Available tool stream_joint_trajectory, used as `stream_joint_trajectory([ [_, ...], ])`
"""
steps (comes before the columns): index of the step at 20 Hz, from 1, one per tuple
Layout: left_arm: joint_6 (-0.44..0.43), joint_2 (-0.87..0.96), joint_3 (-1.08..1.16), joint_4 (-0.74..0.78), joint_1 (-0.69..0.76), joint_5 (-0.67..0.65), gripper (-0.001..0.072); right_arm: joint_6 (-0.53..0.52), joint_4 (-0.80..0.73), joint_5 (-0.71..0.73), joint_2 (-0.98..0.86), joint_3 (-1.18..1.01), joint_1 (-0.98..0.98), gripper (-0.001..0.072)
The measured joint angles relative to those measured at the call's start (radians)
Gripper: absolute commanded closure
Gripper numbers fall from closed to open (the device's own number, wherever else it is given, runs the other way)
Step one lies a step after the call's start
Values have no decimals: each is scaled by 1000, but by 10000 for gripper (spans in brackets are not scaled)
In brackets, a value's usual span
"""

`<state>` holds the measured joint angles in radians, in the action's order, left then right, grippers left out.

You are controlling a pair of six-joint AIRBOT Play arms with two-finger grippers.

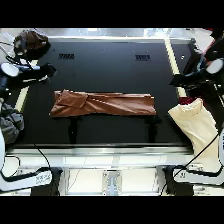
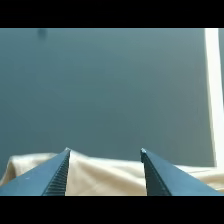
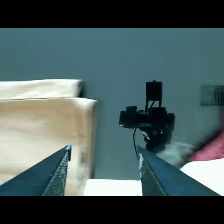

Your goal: Fold the shirts.

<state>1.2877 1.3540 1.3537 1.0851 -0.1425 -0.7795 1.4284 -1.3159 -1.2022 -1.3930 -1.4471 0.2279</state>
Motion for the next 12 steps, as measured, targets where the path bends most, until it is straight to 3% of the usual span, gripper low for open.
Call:
stream_joint_trajectory([
  [4, -87, -95, 2, -46, 55, 23, 195, -35, 232, -34, -48, 68, 169, 213],
  [5, -99, -105, 2, -51, 72, 25, 195, -66, 322, -56, -86, 82, 201, 155],
  [7, -118, -117, 2, -59, 111, 39, 197, -119, 463, -107, -169, 98, 236, 134],
  [9, -129, -119, 3, -63, 149, 55, 199, -158, 544, -133, -255, 107, 238, 86],
  [12, -137, -109, 3, -66, 195, 74, 198, -213, 600, -157, -354, 113, 199, 86],
])
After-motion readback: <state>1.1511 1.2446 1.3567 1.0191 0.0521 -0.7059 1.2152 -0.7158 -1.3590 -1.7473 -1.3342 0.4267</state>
